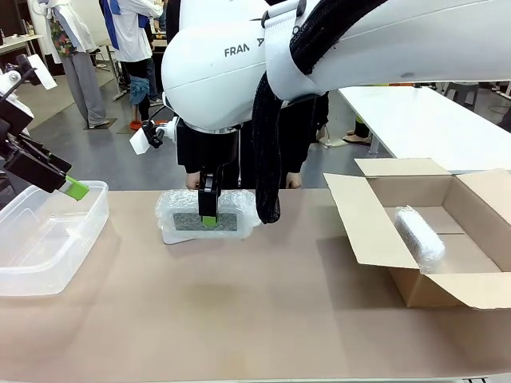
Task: Separate and place wrapped and unwrapped clocks.
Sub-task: Pick up the Digital clock indicated by the person, then if the picked Digital clock is wrapped, place it in the Package Box ; if not, place it in the Organizing box.
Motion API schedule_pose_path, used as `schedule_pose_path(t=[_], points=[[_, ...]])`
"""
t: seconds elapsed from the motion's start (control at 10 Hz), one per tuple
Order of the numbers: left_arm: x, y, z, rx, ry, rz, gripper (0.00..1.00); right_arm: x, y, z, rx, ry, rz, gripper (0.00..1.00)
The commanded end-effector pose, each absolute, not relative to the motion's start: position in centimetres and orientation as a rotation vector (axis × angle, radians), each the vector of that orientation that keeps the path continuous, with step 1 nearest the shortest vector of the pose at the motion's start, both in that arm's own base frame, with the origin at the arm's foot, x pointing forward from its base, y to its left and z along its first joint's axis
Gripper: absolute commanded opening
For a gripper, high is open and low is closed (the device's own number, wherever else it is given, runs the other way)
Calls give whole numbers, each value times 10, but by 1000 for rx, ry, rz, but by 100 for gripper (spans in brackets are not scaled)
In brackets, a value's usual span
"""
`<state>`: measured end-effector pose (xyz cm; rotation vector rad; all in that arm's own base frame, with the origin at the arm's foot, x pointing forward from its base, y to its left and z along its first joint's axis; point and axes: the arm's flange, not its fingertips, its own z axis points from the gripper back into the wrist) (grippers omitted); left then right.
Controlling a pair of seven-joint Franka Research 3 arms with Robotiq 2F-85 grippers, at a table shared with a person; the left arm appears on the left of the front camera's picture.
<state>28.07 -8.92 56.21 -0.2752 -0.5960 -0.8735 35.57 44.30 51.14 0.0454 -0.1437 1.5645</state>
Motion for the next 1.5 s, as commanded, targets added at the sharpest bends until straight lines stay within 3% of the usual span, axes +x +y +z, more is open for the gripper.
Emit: schedule_pose_path(t=[0.0,0.9,1.0,1.3,1.4], points=[[281,-89,561,-291,-596,-875,100,355,442,515,59,-136,1562,0],[281,-89,561,-291,-596,-875,100,355,442,515,59,-136,1562,0],[281,-89,561,-291,-596,-875,100,356,443,511,45,-144,1564,52],[281,-89,561,-291,-596,-875,100,372,342,594,0,-419,1118,52],[281,-89,561,-291,-596,-875,100,376,302,608,5,-430,982,52]])
